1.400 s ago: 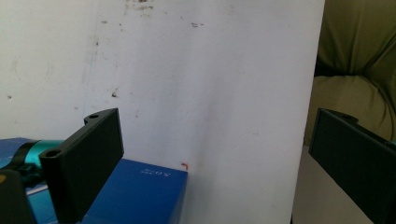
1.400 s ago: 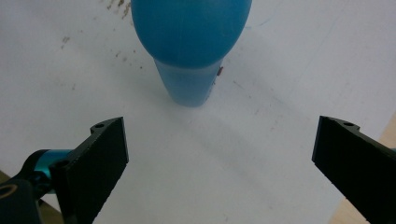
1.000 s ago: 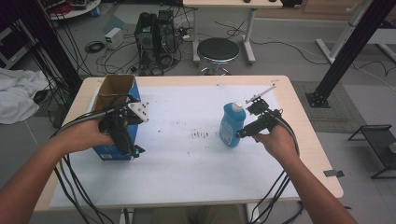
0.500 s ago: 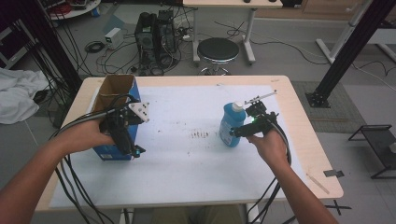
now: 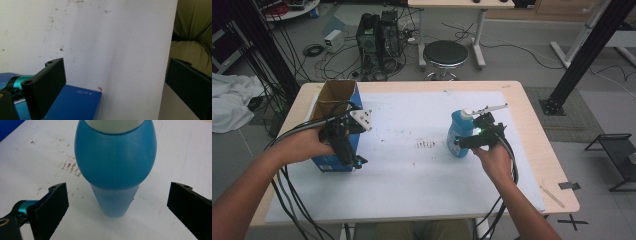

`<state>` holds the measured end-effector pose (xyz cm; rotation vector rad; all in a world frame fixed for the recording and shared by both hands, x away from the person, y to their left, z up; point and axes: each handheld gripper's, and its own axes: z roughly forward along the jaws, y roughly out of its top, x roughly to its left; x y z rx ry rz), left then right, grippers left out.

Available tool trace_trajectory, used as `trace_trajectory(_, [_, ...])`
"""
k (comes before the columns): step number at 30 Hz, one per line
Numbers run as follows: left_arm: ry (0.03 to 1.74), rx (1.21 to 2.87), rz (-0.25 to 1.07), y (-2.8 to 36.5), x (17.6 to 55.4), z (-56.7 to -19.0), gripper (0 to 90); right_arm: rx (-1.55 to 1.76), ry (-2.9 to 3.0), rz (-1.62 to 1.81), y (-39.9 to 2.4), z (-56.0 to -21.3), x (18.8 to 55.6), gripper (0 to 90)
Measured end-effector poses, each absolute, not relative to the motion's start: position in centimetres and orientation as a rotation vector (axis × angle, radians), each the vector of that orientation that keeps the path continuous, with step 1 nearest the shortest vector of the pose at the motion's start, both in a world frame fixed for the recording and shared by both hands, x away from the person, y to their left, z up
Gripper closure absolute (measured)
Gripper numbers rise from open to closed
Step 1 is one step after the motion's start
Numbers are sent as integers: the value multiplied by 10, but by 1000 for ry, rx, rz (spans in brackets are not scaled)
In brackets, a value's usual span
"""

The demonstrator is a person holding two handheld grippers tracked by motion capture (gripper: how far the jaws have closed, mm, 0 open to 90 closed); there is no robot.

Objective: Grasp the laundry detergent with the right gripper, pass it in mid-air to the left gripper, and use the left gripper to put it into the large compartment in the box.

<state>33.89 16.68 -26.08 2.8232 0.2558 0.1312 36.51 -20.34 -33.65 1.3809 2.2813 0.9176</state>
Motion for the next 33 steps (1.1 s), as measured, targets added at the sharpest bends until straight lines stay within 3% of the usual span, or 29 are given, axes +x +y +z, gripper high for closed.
trace_trajectory(33, [269, 2821, 131, 169, 341, -263, 31, 1259, 2072, 1140, -194, -378, 363, 41])
